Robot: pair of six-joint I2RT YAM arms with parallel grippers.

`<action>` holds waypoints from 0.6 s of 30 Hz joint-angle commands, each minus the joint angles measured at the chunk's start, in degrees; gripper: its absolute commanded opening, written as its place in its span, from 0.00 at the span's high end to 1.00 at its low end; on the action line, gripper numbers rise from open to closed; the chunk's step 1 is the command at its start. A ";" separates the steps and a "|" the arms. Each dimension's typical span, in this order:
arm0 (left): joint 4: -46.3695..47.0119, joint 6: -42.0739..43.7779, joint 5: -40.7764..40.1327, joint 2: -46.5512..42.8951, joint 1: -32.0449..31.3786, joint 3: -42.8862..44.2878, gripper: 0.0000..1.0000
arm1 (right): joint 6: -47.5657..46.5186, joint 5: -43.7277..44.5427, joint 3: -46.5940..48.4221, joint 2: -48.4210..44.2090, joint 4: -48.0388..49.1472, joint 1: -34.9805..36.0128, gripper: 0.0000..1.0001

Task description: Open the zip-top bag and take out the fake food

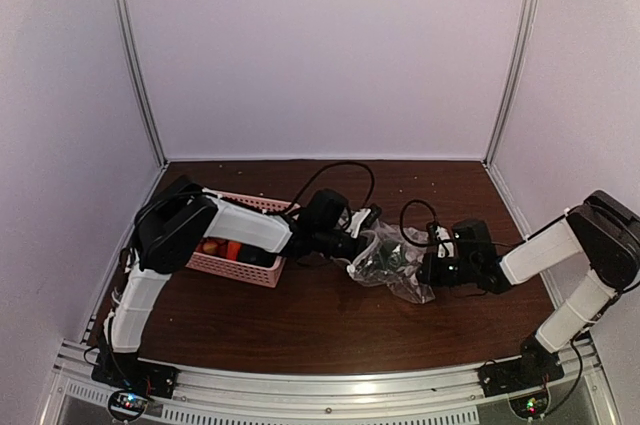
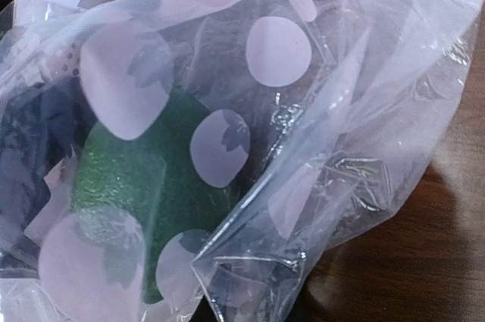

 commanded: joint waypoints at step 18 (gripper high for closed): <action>-0.07 -1.69 0.80 6.60 0.77 8.88 0.37 | -11.05 -3.09 6.35 4.15 -3.24 2.86 0.89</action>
